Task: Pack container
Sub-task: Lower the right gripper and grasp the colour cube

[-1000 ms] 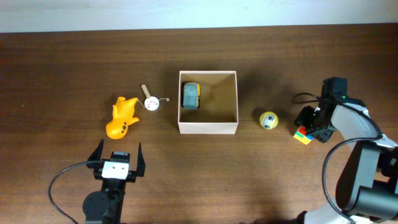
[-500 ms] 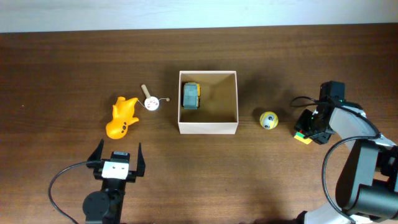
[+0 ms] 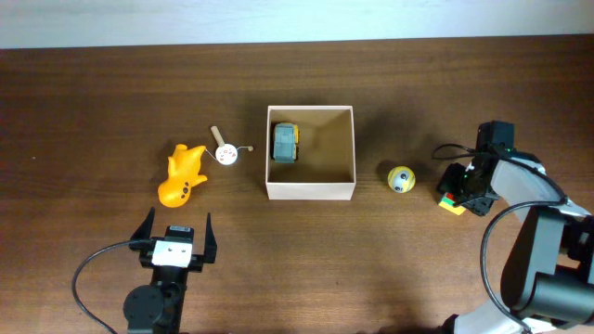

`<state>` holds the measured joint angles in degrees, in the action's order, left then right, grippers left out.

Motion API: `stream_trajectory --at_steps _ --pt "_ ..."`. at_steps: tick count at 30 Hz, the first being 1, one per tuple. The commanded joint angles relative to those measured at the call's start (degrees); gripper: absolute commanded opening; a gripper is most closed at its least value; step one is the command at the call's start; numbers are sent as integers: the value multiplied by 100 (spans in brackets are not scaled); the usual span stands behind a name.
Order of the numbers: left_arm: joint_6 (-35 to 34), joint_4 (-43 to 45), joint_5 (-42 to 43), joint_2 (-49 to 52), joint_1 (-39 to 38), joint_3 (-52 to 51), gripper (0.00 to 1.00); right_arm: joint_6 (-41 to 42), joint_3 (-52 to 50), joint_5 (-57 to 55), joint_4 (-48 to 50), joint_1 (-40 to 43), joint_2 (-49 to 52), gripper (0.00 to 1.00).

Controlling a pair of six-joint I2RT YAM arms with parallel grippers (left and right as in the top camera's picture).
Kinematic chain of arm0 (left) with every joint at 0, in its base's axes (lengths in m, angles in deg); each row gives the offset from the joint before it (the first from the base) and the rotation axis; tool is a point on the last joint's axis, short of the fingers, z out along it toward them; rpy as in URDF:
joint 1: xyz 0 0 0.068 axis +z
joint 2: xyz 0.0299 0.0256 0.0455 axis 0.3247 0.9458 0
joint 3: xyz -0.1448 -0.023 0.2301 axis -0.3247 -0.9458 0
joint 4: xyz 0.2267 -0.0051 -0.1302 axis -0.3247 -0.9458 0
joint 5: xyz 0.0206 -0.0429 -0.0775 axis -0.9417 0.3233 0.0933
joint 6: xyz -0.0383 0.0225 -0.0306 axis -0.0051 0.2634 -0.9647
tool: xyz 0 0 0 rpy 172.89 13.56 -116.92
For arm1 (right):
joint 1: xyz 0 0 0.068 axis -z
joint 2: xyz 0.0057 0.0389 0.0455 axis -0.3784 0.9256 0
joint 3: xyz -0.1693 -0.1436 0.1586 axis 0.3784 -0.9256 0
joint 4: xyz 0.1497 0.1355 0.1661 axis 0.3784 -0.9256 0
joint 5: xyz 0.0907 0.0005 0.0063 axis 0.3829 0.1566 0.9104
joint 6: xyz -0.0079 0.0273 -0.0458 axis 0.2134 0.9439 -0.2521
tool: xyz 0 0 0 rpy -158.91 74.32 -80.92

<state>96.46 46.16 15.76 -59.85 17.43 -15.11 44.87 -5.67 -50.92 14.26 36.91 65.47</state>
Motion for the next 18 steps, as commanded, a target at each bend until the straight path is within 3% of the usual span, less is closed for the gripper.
stream_trajectory --at_steps 1,4,9,18 --pt "87 -37 -20 -44 24 -17 99 -46 -39 -66 15 -46 219 65" --pt "87 -37 -20 -44 24 -17 99 -46 -39 -63 57 -48 341 64" --pt "87 -37 -20 -44 24 -17 99 -46 -39 -63 114 -46 343 46" --pt "87 -37 -20 -44 24 -17 99 -46 -2 -22 162 -46 341 47"
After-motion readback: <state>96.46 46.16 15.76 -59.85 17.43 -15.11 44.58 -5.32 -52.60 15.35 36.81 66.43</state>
